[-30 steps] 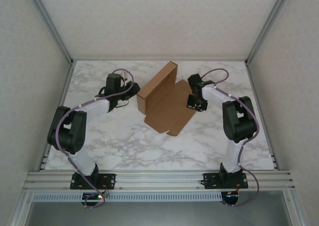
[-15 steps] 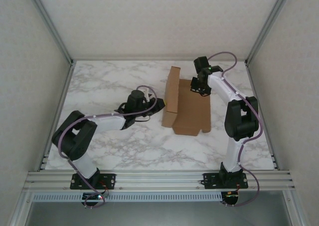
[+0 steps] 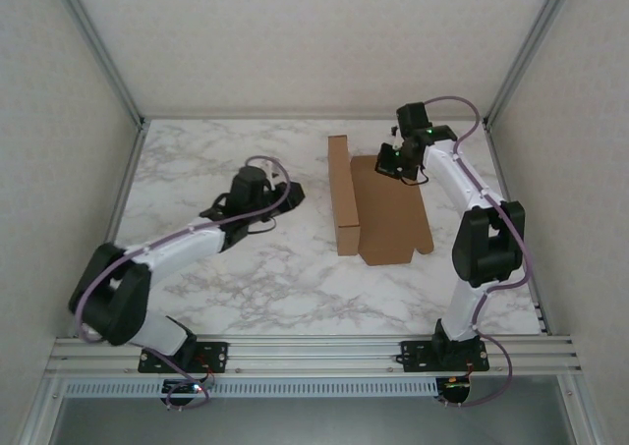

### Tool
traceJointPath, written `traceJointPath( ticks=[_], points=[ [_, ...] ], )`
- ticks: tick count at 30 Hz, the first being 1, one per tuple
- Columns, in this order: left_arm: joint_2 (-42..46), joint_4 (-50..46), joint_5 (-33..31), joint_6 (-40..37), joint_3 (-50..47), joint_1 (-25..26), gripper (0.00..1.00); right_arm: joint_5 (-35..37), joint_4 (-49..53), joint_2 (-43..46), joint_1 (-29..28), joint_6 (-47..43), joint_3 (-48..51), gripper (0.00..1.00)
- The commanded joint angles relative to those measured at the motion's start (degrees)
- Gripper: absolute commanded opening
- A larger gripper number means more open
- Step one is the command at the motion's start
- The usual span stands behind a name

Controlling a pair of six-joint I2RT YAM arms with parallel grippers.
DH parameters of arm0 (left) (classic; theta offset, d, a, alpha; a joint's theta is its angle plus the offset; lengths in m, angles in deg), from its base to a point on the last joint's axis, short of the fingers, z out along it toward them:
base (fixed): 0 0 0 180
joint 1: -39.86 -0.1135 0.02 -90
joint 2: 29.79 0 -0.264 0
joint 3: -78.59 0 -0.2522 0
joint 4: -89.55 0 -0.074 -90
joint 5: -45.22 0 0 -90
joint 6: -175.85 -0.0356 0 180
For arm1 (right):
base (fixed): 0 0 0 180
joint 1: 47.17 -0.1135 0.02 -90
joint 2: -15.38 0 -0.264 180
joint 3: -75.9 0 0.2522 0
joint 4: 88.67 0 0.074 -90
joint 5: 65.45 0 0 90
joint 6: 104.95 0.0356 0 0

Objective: Fold the paper box

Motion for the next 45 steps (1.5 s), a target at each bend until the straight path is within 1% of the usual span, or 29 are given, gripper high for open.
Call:
traceJointPath(
  ticks=[1, 6, 11, 13, 15, 17, 18, 22, 23, 25, 29, 31, 33, 36, 37, 39, 41, 42, 45],
  points=[
    [5.79, -10.55, -3.84, -8.75, 3.77, -2.4, 0.27, -4.66, 1.55, -1.62, -0.79, -1.86, -1.29, 0.0],
    [11.92, -17.35, -7.22, -15.21, 4.85, -5.43, 0.28, -6.36, 4.47, -4.85, -2.69, -2.71, -5.05, 0.01],
    [16.31, -15.36, -9.04, -14.9, 1.4, -6.21, 0.29, -4.69, 8.29, -8.27, -5.45, -3.77, -9.34, 0.01],
    [16.88, -14.73, -9.64, -14.87, 0.68, -6.3, 0.29, -3.96, 9.68, -9.1, -7.69, -4.46, -12.07, 0.01],
    [17.47, -14.25, -10.52, -14.71, 0.23, -6.38, 0.29, -1.37, 11.55, -9.89, -10.58, -4.31, -15.97, 0.01],
    [18.6, -13.71, -11.89, -14.59, -0.35, -6.51, 0.29, 1.02, 14.09, -12.07, -14.32, -3.87, -21.46, 0.02],
    [19.13, -13.49, -12.59, -14.55, -0.55, -6.52, 0.29, 3.39, 16.04, -13.85, -16.41, -3.59, -24.9, 0.02],
    [22.27, -12.7, -15.71, -13.89, -2.26, -6.73, 0.29, 11.88, 25.46, -24.51, -24.84, -4.08, -41.06, 0.02],
    [23.15, -12.69, -16.85, -13.82, -2.62, -6.74, 0.29, 12.95, 27.61, -27.83, -26.76, -4.2, -45.83, 0.02],
    [24.74, -12.71, -18.84, -13.89, -3.2, -6.74, 0.29, 13.19, 30.01, -33.73, -29.88, -3.72, -52.34, 0.02],
    [28.12, -12.72, -22.43, -14.03, -4.21, -6.74, 0.3, 13.52, 31.41, -40.86, -33.79, -2.93, -59.24, 0.03],
    [29.07, -12.77, -23.61, -14.16, -4.51, -6.75, 0.3, 16.73, 32.68, -43.02, -34.89, -2.64, -62.04, 0.01],
    [29.31, -12.7, -24.09, -14.48, -4.79, -6.74, 0.31, 19.46, 31.15, -41.12, -35.57, -2.73, -60.39, 0.03],
    [28.56, -12.7, -23.82, -14.51, -4.82, -6.78, 0.31, 20.53, 22.11, -31.24, -35.52, -3.44, -48.75, 0.07],
    [28.26, -12.74, -23.37, -14.46, -4.75, -6.78, 0.31, 20.05, 18.37, -27.0, -35.21, -3.92, -44.18, 0.11],
    [28.19, -12.83, -22.83, -14.42, -4.57, -6.74, 0.32, 19.13, 12.71, -19.82, -34.09, -3.59, -36.44, 0.24],
    [28.15, -12.8, -22.66, -14.44, -4.52, -6.74, 0.32, 17.43, 10.27, -14.77, -32.03, -2.73, -31.58, 0.38],
    [28.07, -12.7, -22.48, -14.51, -4.52, -6.74, 0.32, 17.44, 10.06, -13.22, -31.38, -2.61, -30.27, 0.44],
    [27.56, -12.19, -21.34, -14.29, -4.79, -6.74, 0.33, 17.72, 9.47, -9.17, -29.69, -3.53, -26.54, 0.51]
  ],
)
